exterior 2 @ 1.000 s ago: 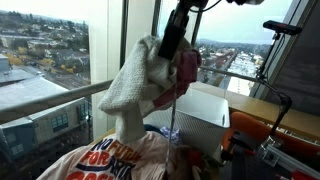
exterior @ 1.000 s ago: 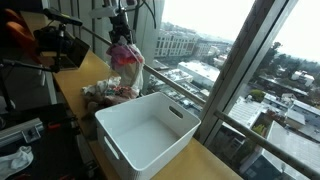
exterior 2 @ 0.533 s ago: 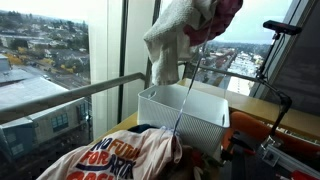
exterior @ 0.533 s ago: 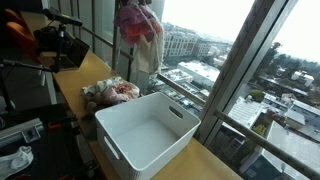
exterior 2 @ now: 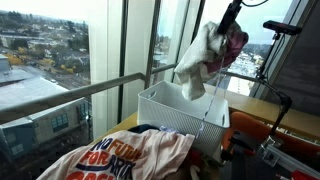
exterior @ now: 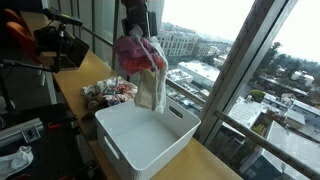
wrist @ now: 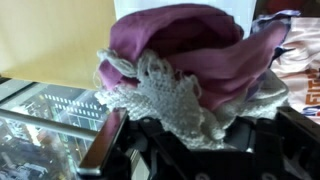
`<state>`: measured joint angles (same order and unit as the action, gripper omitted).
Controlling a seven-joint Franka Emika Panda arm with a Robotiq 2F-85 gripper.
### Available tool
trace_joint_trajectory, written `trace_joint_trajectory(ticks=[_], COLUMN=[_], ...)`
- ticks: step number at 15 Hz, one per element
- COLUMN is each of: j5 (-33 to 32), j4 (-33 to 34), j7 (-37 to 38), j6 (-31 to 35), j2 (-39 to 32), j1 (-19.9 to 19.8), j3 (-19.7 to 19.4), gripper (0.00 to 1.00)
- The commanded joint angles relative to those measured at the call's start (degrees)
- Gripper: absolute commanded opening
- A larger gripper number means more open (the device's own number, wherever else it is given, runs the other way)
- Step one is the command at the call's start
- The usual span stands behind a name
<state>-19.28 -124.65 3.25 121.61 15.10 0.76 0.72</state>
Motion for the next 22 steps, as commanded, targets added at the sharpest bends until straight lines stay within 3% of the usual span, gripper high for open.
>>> trace_joint_trajectory(ticks=[1, 5, 10, 17, 21, 22], j5=[2.84, 3.93, 3.71, -8.5, -9.66, -8.71], j4=[-6.99, -10.75, -11.17, -6.75, -4.05, -3.73], j7=[0.39, -0.46, -0.36, 5.58, 6.0, 6.07], j6=[8.98, 15.97, 19.84, 24.72, 25.3, 25.16], j2=[-3.7, -9.55, -14.56, -21.35, -24.89, -25.94], j1=[0.24, -0.64, -1.79, -3.04, -2.9, -2.57], j3=[0.37, -0.39, -1.31, -4.08, -5.82, -5.73], gripper=[0.05, 0.05, 0.05, 0.05, 0.05, 0.44])
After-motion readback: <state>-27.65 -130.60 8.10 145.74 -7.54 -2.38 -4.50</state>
